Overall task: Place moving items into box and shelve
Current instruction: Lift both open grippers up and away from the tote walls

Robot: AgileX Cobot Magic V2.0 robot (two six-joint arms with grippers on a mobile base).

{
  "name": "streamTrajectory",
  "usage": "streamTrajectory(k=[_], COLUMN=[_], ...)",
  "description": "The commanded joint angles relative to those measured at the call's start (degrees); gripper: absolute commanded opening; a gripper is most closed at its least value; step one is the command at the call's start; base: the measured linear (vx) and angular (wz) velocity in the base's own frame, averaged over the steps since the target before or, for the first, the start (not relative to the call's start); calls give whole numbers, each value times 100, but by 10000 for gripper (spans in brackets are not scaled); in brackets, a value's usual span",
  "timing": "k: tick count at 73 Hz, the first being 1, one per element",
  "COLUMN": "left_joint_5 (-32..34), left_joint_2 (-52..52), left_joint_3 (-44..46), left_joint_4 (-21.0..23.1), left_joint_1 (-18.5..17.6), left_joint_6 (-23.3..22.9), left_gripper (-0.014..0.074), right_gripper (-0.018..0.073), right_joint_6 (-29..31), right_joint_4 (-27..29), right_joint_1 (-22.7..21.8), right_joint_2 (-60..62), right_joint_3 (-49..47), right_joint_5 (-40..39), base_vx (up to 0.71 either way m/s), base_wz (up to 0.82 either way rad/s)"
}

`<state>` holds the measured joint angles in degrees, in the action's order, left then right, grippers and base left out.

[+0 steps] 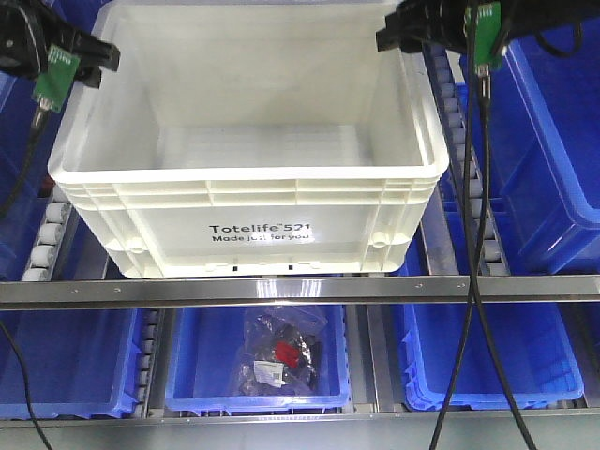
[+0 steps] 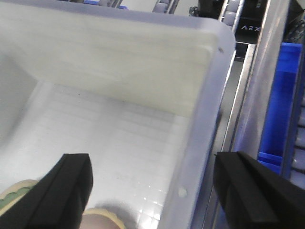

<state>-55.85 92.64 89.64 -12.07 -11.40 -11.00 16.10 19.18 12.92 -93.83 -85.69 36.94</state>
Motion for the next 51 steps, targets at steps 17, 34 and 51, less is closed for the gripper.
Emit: streamTrajectory(k=[17,34,51], left_joint_5=[1551,2709,3329], left_joint_2=[-1334,-2849,-4663], left_joint_3=[-1464,-3097,-4788], left_joint_4=[-65,-70,-70], left_joint_1=[-18,-18,-18], left_joint_6=[-34,-16,-16], left_gripper=[556,556,556], right_gripper=[533,533,533], right_joint_6=[601,821,978], right_joint_4=[102,109,101], right_joint_1=[-5,-5,-5], right_joint_2=[1421,2630,4265], right_joint_3=[1408,2829,4567], right_joint_5=[-1831,-2862,-3480], base_vx=[0,0,0], base_wz=[0,0,0])
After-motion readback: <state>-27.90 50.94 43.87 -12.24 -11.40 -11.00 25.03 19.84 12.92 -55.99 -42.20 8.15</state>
